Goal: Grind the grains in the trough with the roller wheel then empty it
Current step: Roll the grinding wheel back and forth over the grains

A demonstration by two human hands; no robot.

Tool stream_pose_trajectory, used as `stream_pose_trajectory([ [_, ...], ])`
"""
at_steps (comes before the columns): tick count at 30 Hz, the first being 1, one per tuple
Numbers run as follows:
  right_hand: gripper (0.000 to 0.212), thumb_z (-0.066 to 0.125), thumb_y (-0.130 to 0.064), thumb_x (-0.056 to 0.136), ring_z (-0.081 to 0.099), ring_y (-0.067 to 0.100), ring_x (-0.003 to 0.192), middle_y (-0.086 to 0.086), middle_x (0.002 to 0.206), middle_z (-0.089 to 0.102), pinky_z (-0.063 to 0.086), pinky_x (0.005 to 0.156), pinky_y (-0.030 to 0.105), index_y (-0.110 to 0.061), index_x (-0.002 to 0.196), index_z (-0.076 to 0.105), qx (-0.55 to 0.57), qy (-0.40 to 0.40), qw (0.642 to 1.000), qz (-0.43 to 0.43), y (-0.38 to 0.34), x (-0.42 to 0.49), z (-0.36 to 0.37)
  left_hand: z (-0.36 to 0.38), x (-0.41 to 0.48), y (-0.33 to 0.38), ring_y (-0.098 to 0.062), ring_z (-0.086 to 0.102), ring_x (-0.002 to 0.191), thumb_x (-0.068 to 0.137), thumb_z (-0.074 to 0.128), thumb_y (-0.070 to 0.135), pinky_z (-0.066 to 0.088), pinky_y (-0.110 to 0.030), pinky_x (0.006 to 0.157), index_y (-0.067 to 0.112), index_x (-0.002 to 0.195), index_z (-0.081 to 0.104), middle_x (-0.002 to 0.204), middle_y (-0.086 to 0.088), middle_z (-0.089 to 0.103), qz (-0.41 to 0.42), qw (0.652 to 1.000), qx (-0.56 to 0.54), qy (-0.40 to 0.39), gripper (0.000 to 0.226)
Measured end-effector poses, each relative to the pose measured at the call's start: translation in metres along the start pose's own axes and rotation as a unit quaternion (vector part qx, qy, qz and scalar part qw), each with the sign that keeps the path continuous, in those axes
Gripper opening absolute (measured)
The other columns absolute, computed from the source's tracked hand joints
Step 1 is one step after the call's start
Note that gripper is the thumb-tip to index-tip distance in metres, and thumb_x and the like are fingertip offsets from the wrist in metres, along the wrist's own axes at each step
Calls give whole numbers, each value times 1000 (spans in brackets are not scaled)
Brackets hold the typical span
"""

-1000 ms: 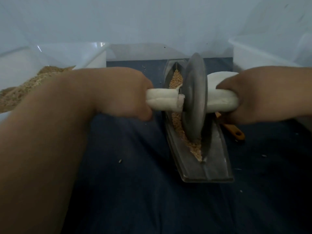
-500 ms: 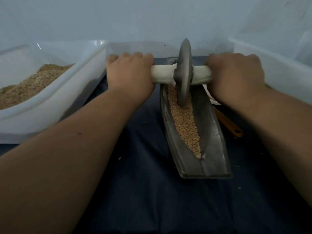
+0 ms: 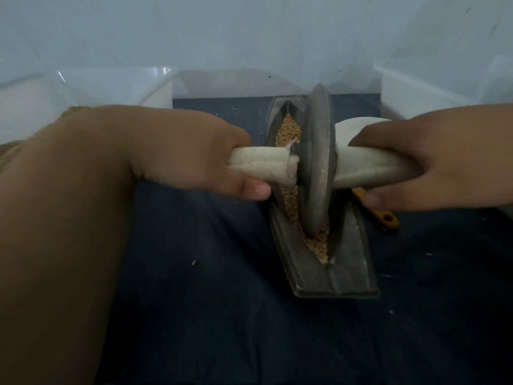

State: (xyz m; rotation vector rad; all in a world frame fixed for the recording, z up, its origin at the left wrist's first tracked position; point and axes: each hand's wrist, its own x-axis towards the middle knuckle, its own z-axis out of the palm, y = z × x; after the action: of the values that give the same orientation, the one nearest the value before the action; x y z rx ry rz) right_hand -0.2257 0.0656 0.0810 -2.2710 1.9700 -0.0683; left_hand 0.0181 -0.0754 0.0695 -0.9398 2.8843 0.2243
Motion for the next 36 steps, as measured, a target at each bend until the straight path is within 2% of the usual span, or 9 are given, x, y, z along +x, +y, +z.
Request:
stream_pose_trajectory([
  [6,46,39,-81,61,55,2,73,-15,80,58,38,60,26,-55,98,45,14,48,999,18,24,26,14,4,13,-15,0,63,77,68,61,75,43,-28,68,41,98,60,85,16,69,14,981,-173,87,45],
  [9,38,43,-62,82,52,15,77,-6,89,54,40,64,35,-33,107,50,-53,178,982,39,38,52,38,18,30,-13,-13,58,87,89,51,59,39,-31,72,37,103,60,89,12,63,-40,969,-44,241,27],
  [12,29,53,-44,93,52,27,86,4,101,55,40,70,39,-26,115,49,-105,234,965,55,50,71,50,27,44,1,-32,55,102,98,34,49,36,-44,93,25,118,59,107,-5,64,-89,937,130,311,40],
  [14,33,56,-39,92,52,29,91,7,106,54,40,73,39,-25,121,47,-96,226,968,60,53,73,51,27,45,5,-35,54,106,97,28,49,34,-46,99,19,121,56,113,-9,62,-90,929,166,318,48],
  [17,43,52,-47,86,52,27,94,4,104,53,40,75,38,-25,123,47,-85,199,975,38,49,64,45,25,35,1,-30,55,90,93,25,56,41,-41,77,18,108,53,104,-8,61,-58,947,148,281,49],
  [24,59,21,-79,63,58,10,77,-8,85,62,48,73,38,-42,101,49,-37,12,998,51,13,17,10,-1,0,-1,-2,58,74,79,19,82,42,-27,69,34,83,60,79,9,65,-12,999,-10,49,63],
  [27,53,34,-69,68,60,14,87,-4,94,66,47,83,41,-45,112,53,-12,-15,998,57,6,5,6,-5,-9,1,4,60,71,75,24,85,40,-24,65,48,82,60,74,21,67,-6,999,-37,3,52],
  [32,52,36,-59,80,55,6,83,-10,95,62,43,73,35,-41,127,50,-17,57,997,46,21,31,21,6,14,0,-8,56,71,80,22,70,40,-31,67,28,81,54,77,4,64,-27,994,-4,103,53],
  [36,58,42,-48,97,53,35,114,13,131,55,43,88,46,-28,150,30,-98,205,971,76,45,67,43,21,43,-6,-28,52,80,100,24,50,36,-39,75,23,89,48,86,-2,56,-88,955,92,266,38],
])
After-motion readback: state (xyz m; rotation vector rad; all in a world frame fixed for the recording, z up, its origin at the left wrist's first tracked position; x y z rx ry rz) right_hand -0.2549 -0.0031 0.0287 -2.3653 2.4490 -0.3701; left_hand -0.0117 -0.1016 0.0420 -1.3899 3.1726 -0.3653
